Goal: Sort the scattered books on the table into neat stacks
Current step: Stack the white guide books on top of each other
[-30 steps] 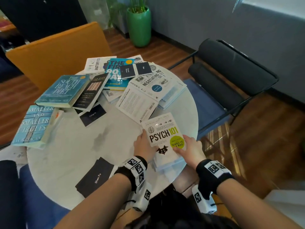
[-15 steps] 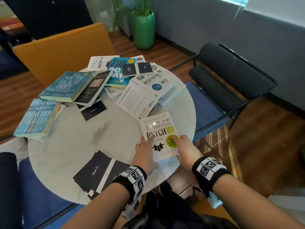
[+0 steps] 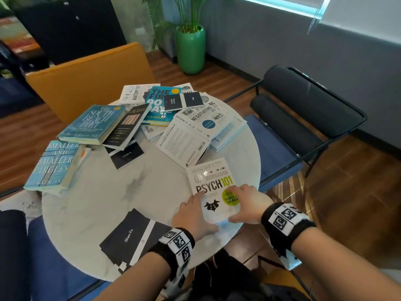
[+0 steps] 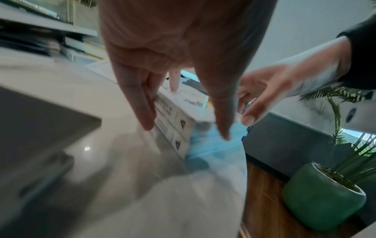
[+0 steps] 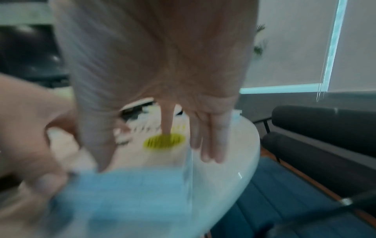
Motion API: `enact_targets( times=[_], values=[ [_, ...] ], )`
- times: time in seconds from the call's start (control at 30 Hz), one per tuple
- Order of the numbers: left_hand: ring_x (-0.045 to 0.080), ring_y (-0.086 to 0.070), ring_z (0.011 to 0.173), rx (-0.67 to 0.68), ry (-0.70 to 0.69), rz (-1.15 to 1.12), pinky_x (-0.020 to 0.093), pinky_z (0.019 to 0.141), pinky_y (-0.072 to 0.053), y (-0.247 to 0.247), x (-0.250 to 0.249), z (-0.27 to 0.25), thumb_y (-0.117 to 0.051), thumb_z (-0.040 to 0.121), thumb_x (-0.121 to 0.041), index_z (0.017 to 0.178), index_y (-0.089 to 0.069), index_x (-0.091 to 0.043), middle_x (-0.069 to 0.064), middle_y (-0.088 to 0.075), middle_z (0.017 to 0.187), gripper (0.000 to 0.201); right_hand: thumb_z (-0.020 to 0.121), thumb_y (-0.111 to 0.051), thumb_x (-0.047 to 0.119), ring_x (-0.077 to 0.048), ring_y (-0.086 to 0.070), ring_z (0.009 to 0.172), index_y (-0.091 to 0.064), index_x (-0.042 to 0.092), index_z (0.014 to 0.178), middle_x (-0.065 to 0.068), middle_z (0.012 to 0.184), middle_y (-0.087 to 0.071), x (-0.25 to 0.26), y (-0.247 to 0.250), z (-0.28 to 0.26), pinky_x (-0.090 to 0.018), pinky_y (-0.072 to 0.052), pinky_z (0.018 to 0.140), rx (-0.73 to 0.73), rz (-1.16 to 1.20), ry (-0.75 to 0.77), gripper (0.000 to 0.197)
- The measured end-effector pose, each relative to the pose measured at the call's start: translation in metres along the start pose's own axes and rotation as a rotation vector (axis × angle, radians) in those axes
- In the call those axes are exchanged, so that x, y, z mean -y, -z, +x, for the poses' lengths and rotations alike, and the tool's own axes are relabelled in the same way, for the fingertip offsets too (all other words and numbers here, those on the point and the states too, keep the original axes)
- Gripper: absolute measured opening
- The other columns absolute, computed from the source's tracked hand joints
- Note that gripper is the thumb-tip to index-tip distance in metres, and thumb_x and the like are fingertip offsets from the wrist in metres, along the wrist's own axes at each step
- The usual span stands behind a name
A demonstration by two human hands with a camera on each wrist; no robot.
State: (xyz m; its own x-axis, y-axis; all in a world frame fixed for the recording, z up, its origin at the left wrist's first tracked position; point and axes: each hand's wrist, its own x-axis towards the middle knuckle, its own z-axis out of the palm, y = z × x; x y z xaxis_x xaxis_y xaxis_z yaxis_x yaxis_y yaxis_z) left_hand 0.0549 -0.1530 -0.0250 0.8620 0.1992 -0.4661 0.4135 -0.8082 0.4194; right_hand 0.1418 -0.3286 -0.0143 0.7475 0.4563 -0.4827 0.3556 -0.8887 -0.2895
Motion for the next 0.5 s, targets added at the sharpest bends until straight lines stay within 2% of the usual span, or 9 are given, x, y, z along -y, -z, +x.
enact_targets(
  times=[0.07, 0.13, 0.23, 0.33, 0.4, 0.5],
  values=[
    [0.02, -0.041, 0.125, 0.028, 0.014, 0.049, 0.038, 0.096, -0.039, 0.015, 0.0, 0.003, -0.061, 0.062, -0.079, 0.147, -0.021, -0.039, -0.011, -0.042, 0.142, 0.101, 0.067, -0.056, 0.075, -0.021, -0.042, 0.125, -0.039, 0.04, 0.135, 0.001, 0.133, -0.046, 0.004, 0.023, 0.008, -0.042, -0.045, 0.098, 0.007, -0.034, -0.005, 0.078],
    [0.021, -0.041, 0.127, -0.022, 0.038, 0.066, 0.039, 0.095, -0.039, 0.034, -0.001, 0.014, -0.045, 0.069, -0.086, 0.144, -0.029, -0.038, -0.008, -0.046, 0.141, 0.091, 0.078, -0.05, 0.073, -0.021, -0.041, 0.127, -0.045, 0.034, 0.135, 0.0, 0.134, -0.047, 0.008, 0.048, 0.022, -0.041, -0.044, 0.098, -0.061, -0.037, 0.0, 0.069],
    [0.02, -0.042, 0.126, -0.155, 0.03, 0.065, 0.04, 0.096, -0.041, 0.07, -0.007, 0.046, -0.034, 0.087, -0.074, 0.135, -0.047, -0.031, -0.002, -0.053, 0.133, 0.065, 0.09, -0.048, 0.055, -0.022, -0.043, 0.124, -0.052, 0.024, 0.128, -0.003, 0.129, -0.05, 0.015, 0.084, 0.054, -0.039, -0.043, 0.095, -0.164, -0.095, 0.037, 0.049],
    [0.022, -0.045, 0.124, -0.278, 0.004, 0.11, 0.04, 0.095, -0.042, 0.11, -0.017, 0.094, -0.036, 0.095, -0.059, 0.129, -0.055, -0.027, 0.001, -0.055, 0.131, 0.051, 0.094, -0.046, 0.043, -0.024, -0.047, 0.119, -0.057, 0.017, 0.122, -0.006, 0.125, -0.054, 0.017, 0.115, 0.096, -0.04, -0.046, 0.095, -0.233, -0.169, 0.067, 0.04],
    [0.022, -0.045, 0.126, -0.31, 0.021, 0.132, 0.041, 0.098, -0.043, 0.132, -0.022, 0.126, -0.038, 0.096, -0.055, 0.129, -0.056, -0.027, 0.002, -0.054, 0.132, 0.048, 0.095, -0.044, 0.04, -0.025, -0.049, 0.117, -0.057, 0.014, 0.121, -0.007, 0.123, -0.055, 0.017, 0.133, 0.124, -0.039, -0.047, 0.093, -0.246, -0.205, 0.078, 0.039],
    [0.025, -0.038, 0.133, -0.275, 0.081, 0.16, 0.045, 0.104, -0.039, 0.157, -0.025, 0.17, -0.04, 0.096, -0.052, 0.134, -0.053, -0.024, 0.006, -0.048, 0.138, 0.048, 0.096, -0.042, 0.04, -0.026, -0.047, 0.12, -0.054, 0.013, 0.127, -0.008, 0.126, -0.052, 0.012, 0.157, 0.164, -0.041, -0.045, 0.093, -0.219, -0.238, 0.071, 0.042]
  ],
)
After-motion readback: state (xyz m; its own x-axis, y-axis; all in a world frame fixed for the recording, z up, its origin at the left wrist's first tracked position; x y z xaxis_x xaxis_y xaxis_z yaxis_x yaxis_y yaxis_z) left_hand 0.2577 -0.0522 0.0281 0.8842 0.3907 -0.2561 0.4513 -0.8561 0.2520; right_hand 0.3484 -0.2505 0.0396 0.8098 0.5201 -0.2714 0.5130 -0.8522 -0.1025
